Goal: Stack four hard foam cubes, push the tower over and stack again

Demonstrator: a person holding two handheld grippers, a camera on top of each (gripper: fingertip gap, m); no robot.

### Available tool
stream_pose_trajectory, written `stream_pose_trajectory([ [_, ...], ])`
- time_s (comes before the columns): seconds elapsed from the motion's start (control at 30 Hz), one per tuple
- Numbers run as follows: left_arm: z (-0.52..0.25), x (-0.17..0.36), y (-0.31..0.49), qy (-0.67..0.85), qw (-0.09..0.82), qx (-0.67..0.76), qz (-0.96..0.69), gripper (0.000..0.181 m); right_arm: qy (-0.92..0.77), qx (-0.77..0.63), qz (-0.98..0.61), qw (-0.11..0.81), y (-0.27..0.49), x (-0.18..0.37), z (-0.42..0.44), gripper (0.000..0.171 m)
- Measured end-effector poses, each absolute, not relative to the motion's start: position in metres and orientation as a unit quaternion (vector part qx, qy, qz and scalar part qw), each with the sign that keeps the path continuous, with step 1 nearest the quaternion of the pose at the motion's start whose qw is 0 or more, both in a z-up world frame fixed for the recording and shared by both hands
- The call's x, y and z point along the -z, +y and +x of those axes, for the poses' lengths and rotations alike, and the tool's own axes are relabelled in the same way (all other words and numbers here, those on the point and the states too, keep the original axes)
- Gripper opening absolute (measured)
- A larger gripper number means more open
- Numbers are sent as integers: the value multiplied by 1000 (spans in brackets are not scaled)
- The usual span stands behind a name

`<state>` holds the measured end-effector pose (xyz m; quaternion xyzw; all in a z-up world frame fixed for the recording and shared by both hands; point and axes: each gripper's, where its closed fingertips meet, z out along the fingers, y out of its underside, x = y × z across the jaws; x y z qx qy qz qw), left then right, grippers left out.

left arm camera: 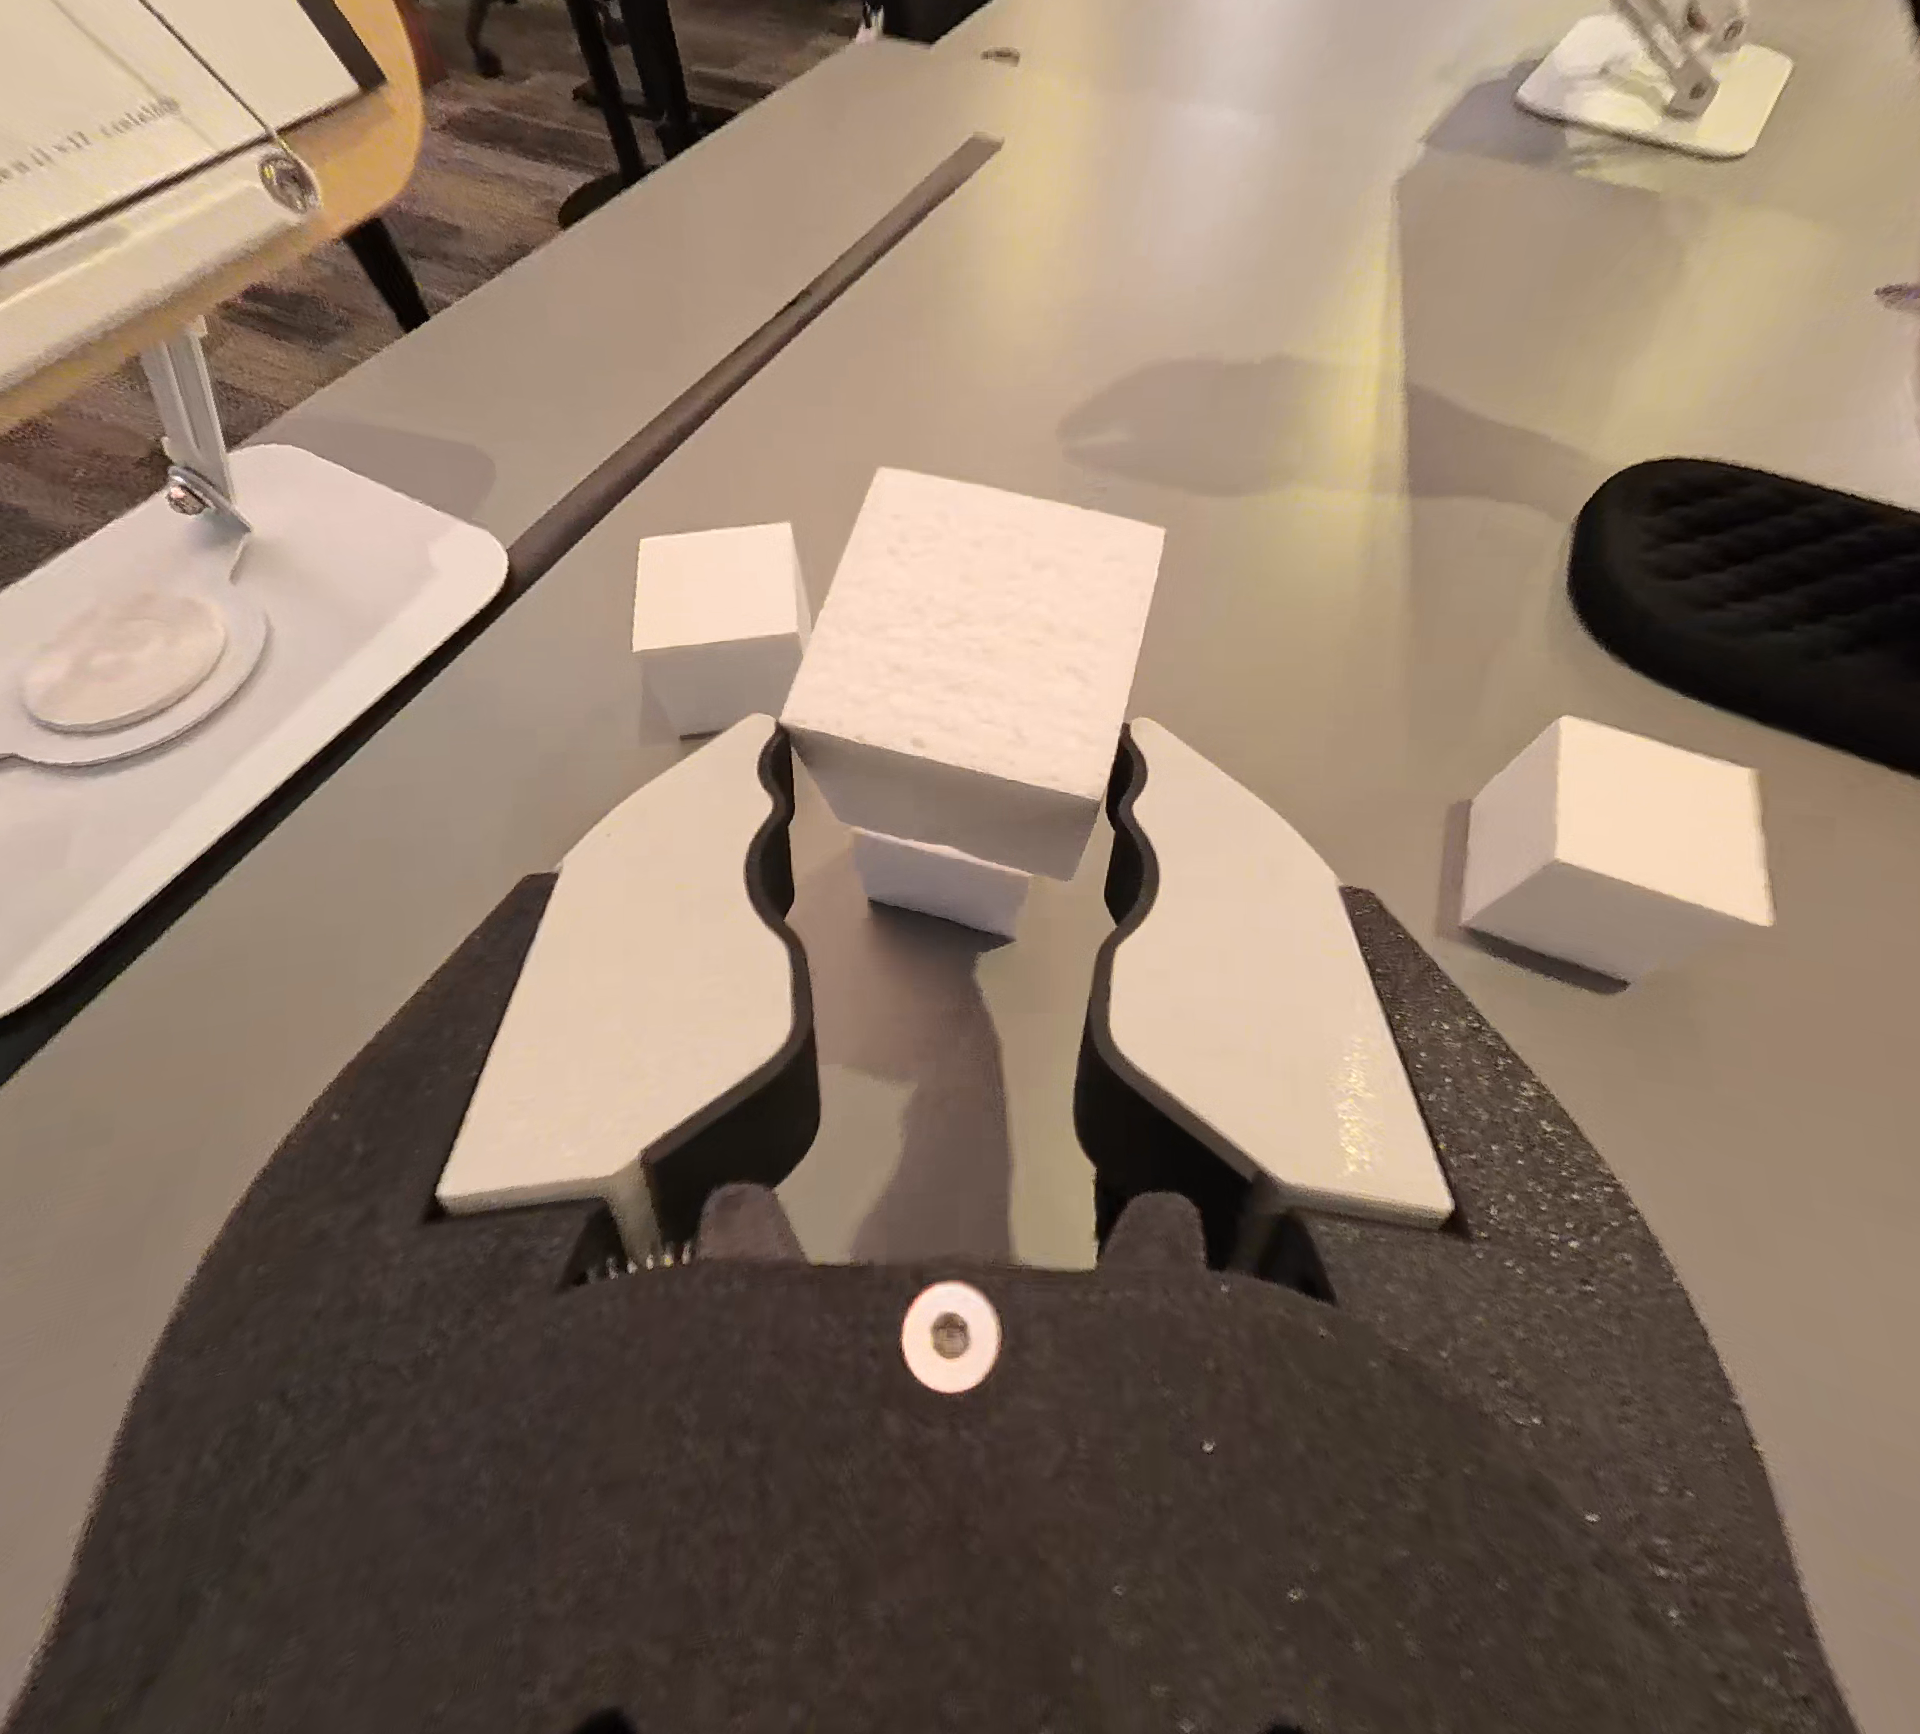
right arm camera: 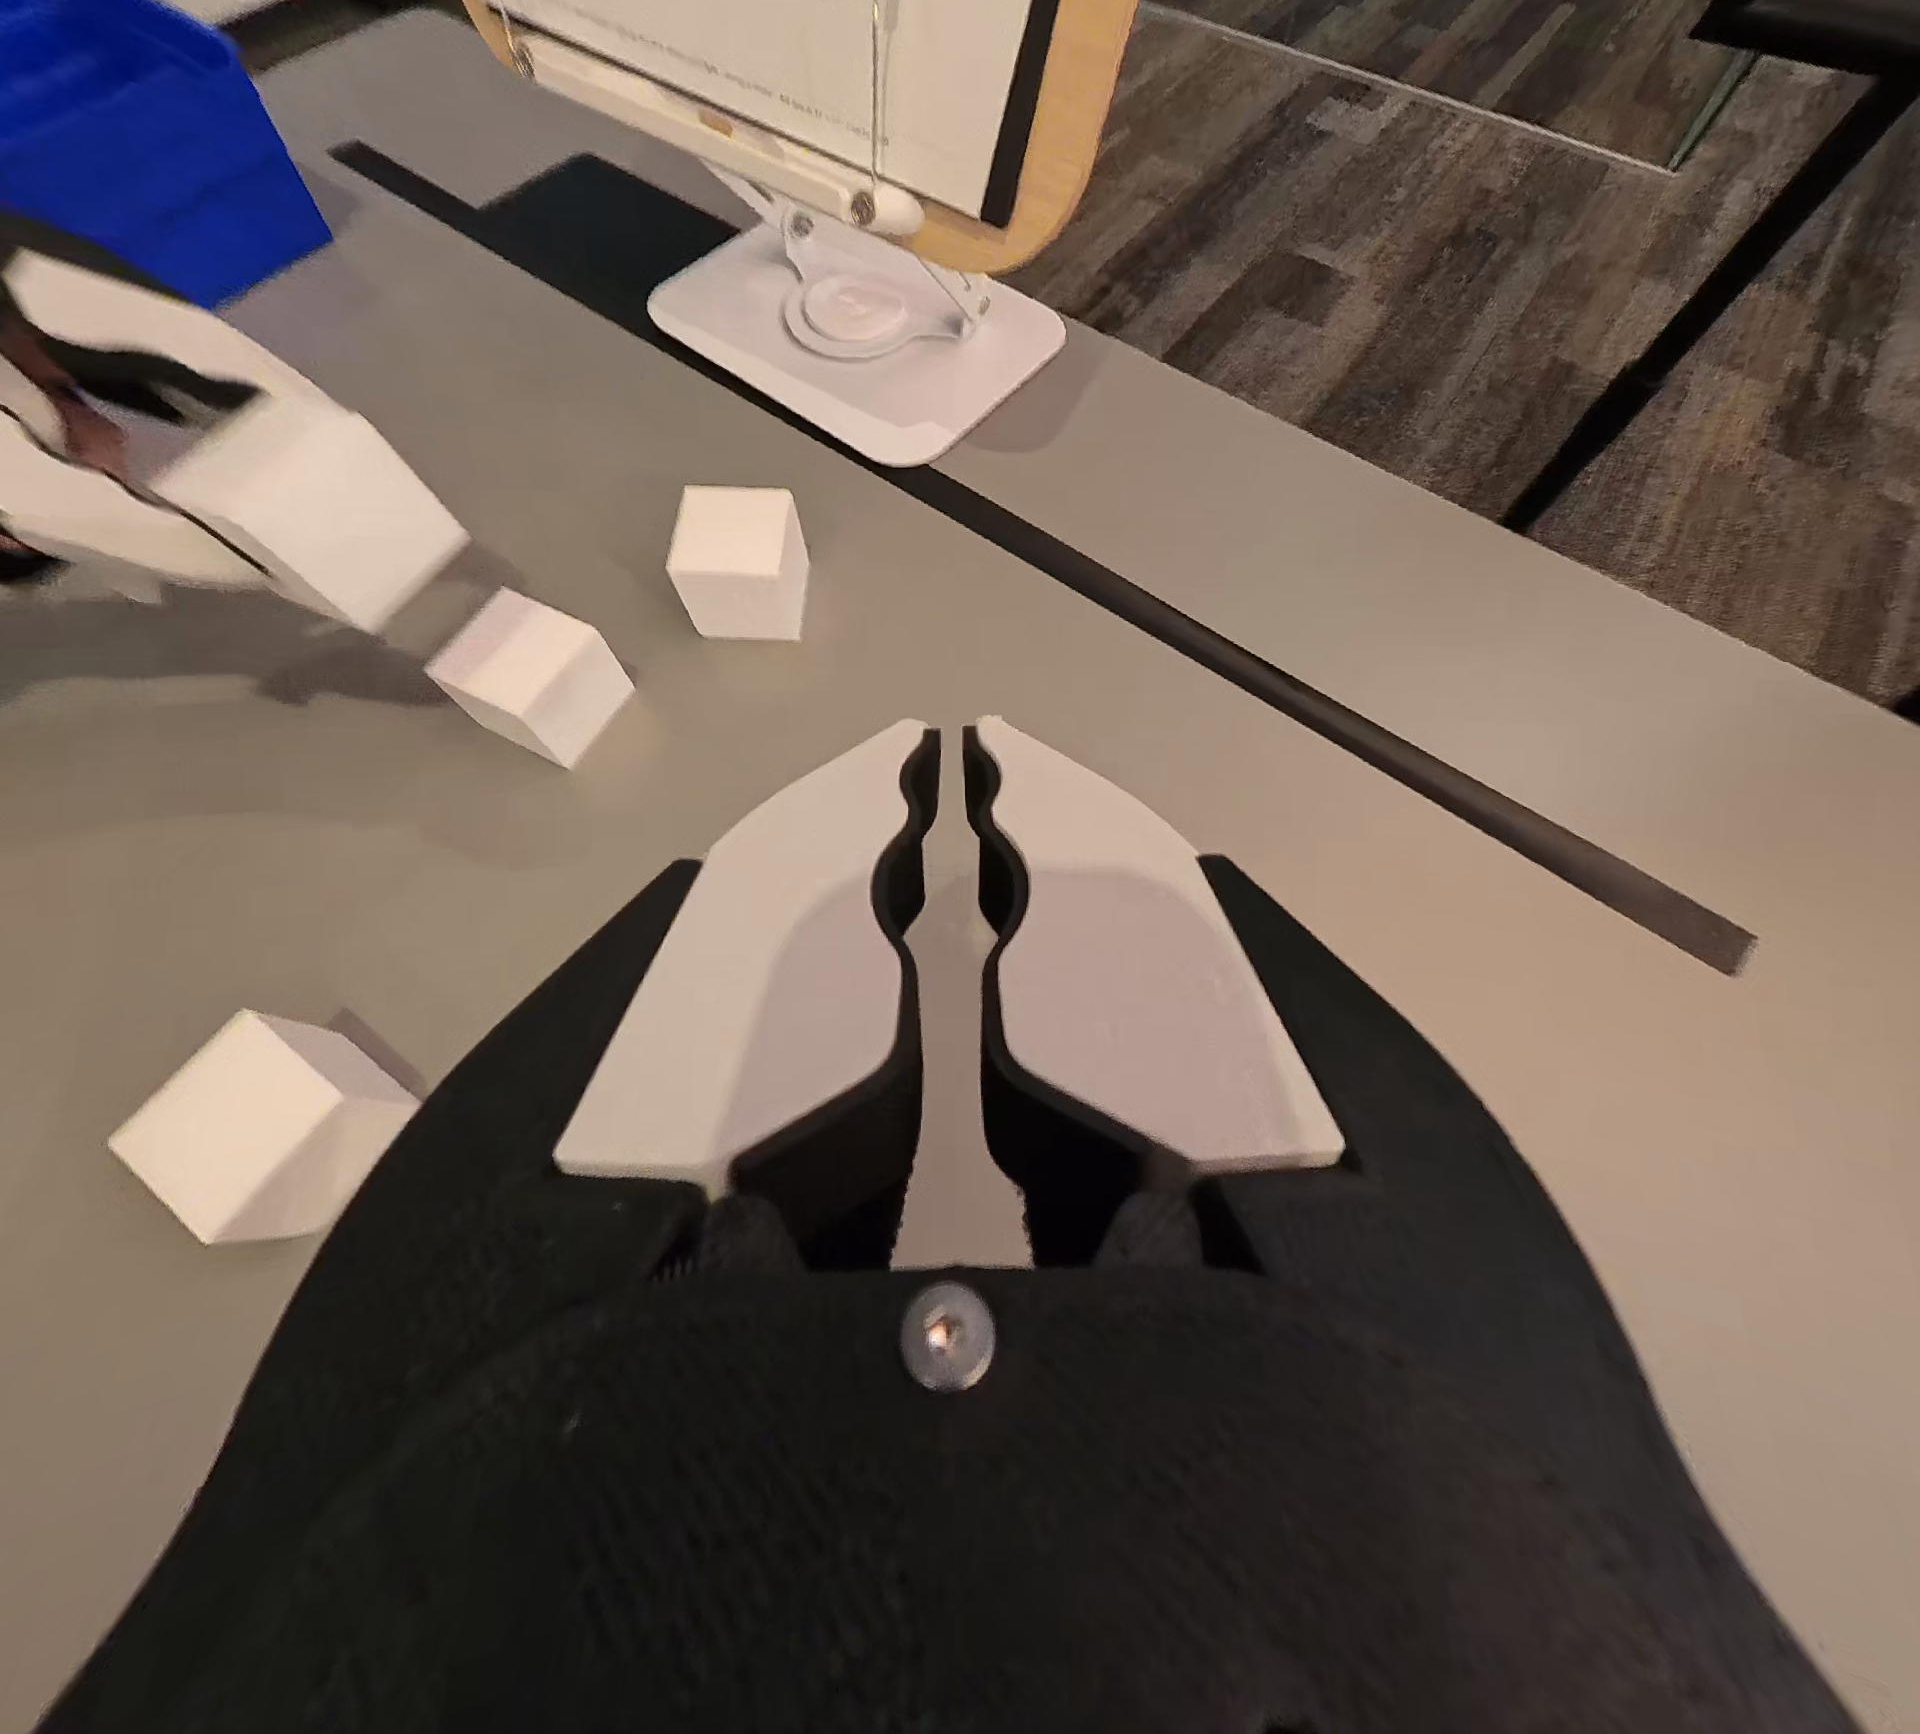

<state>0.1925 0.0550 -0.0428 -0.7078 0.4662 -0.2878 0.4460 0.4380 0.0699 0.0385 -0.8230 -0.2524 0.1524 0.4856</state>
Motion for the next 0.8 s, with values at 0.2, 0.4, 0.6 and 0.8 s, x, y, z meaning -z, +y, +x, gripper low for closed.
stream_pose_trajectory([
  [0.2,208,66,57,485,426,288,-708,58,-231,-160,-821,497,79,-39,441,5],
  [0.4,214,87,64,494,423,269,-710,58,-224,-166,-827,487,80,-29,443,5],
  [0.6,214,83,64,492,435,269,-705,58,-230,-163,-831,479,81,-25,441,5],
  [0.8,214,86,63,497,425,271,-707,58,-234,-165,-836,469,81,-20,439,5],
])
